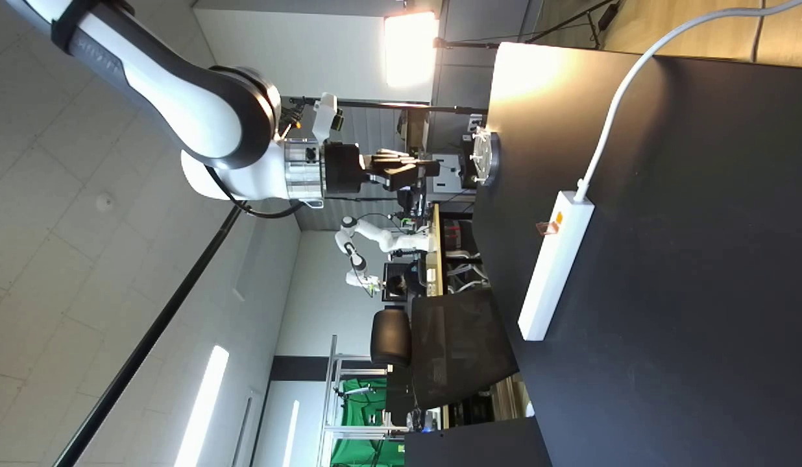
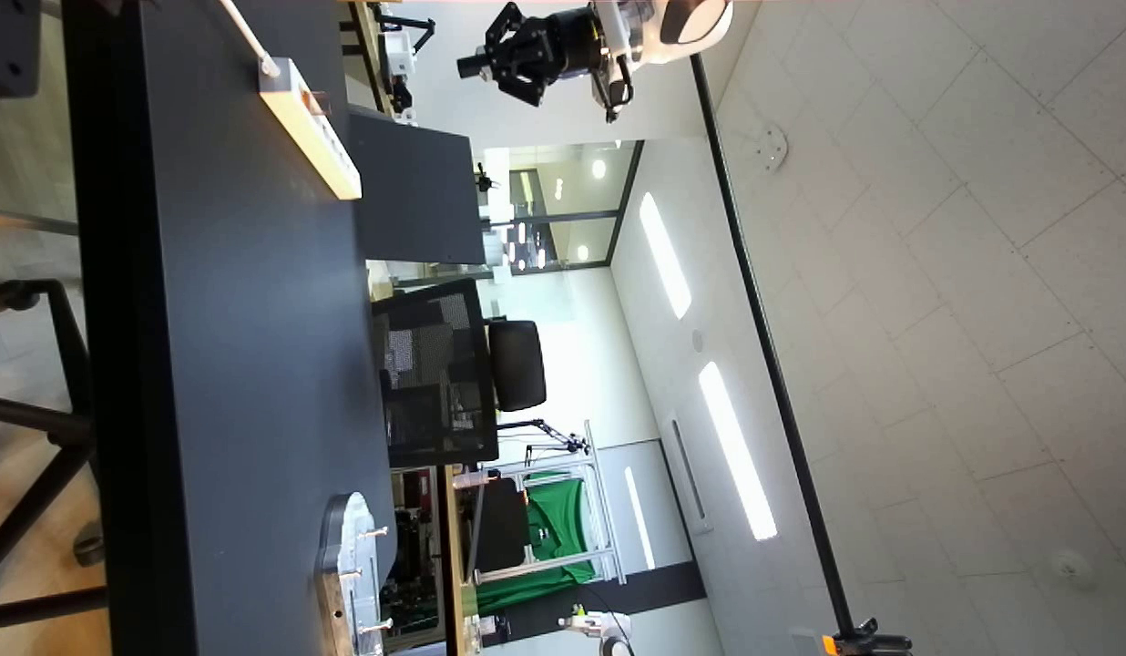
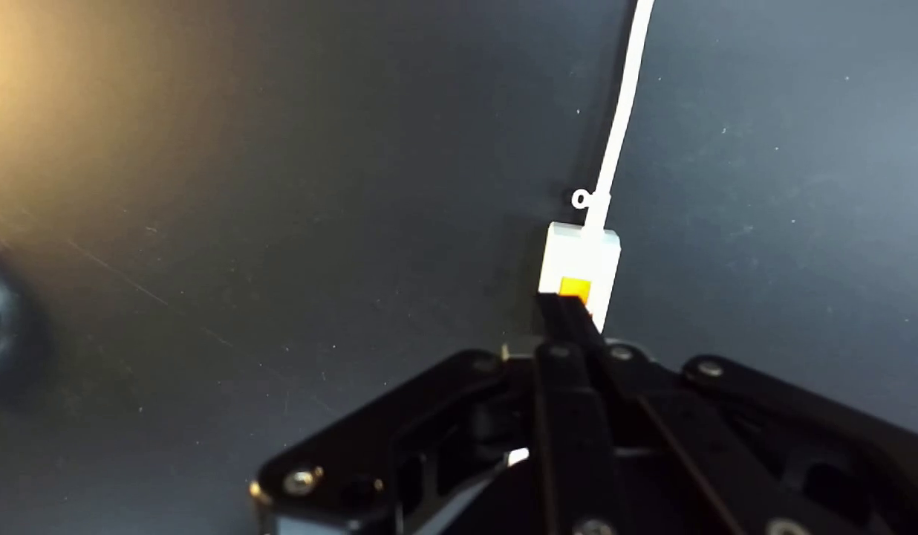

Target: Switch off the extension cord

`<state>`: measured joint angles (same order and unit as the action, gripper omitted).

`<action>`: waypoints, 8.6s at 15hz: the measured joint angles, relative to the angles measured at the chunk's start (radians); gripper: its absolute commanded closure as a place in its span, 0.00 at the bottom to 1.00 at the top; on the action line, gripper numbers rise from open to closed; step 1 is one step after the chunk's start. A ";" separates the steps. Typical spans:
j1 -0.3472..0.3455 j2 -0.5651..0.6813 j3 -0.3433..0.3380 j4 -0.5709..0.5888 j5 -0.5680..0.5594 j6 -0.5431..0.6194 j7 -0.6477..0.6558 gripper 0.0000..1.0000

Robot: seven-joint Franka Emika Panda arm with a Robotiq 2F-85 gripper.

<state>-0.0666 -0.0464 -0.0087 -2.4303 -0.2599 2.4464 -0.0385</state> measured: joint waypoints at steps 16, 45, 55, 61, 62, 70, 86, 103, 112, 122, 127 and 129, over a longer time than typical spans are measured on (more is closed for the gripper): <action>0.051 0.324 -0.005 0.144 0.009 0.094 0.072 1.00; 0.176 0.659 -0.121 0.346 0.056 0.245 0.195 1.00; 0.175 0.659 -0.122 0.347 0.091 0.242 0.196 1.00; 0.176 0.658 -0.122 0.346 0.102 0.240 0.196 1.00; 0.176 0.657 -0.122 0.346 0.102 0.234 0.196 1.00; 0.177 0.637 -0.122 0.343 0.102 0.193 0.196 1.00; 0.176 0.648 -0.121 0.343 0.102 0.169 0.196 1.00; -0.043 0.673 0.032 0.395 0.330 0.122 -0.073 1.00; -0.308 0.793 0.156 0.593 0.632 -0.206 -0.414 1.00; -0.293 0.769 0.144 0.643 0.662 -0.264 -0.427 1.00; -0.231 0.626 0.135 0.642 0.646 -0.284 -0.402 0.72; -0.183 0.577 0.102 0.642 0.562 -0.330 -0.358 0.61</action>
<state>-0.2498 0.5302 0.0929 -1.7879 0.3019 2.1159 -0.3962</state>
